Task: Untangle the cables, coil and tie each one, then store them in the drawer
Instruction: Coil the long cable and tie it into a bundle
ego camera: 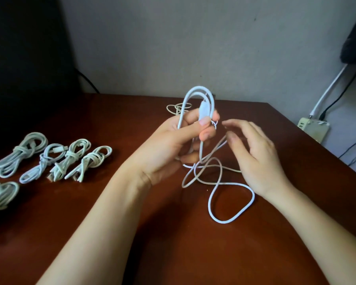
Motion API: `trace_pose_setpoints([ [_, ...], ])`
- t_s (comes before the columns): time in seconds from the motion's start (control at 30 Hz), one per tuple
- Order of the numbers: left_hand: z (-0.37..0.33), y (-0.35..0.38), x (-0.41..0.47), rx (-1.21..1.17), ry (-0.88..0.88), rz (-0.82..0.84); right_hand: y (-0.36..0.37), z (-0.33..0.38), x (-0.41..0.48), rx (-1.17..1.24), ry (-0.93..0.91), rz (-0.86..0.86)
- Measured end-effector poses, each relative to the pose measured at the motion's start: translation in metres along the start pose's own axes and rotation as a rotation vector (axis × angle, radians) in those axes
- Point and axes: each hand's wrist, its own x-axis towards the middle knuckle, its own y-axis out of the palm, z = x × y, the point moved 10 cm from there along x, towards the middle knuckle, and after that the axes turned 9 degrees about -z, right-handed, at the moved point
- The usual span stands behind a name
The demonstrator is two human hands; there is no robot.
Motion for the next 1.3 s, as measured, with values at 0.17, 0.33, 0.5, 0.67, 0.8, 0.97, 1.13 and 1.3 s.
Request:
trace_pose_setpoints([
  [0.17,-0.006,-0.019,0.003,-0.166,0.028,-0.075,0.011,-0.023,-0.003,0.094,0.216,0.093],
  [0.33,-0.005,-0.044,0.004,-0.190,0.040,-0.271,0.008,-0.035,-0.002,0.365,0.424,0.035],
  [0.5,0.008,-0.071,0.003,-0.086,0.014,-0.516,-0.029,-0.021,0.007,0.365,0.277,-0.266],
  [0.67,0.018,-0.082,0.001,0.032,-0.008,-0.654,-0.044,0.028,-0.001,0.203,-0.122,-0.309],
  [0.8,0.014,-0.087,-0.001,0.306,0.056,-0.736,-0.031,0.067,-0.017,0.107,-0.435,-0.209],
  [0.97,-0.002,-0.068,0.000,0.528,0.224,-0.698,-0.018,0.083,-0.031,0.085,-0.588,-0.145],
  [1.13,-0.015,-0.051,0.001,0.491,0.296,-0.635,-0.019,0.094,-0.037,0.137,-0.654,-0.148],
  [1.3,-0.010,-0.038,0.007,0.510,0.271,-0.510,-0.034,0.097,-0.040,0.078,-0.664,-0.276],
])
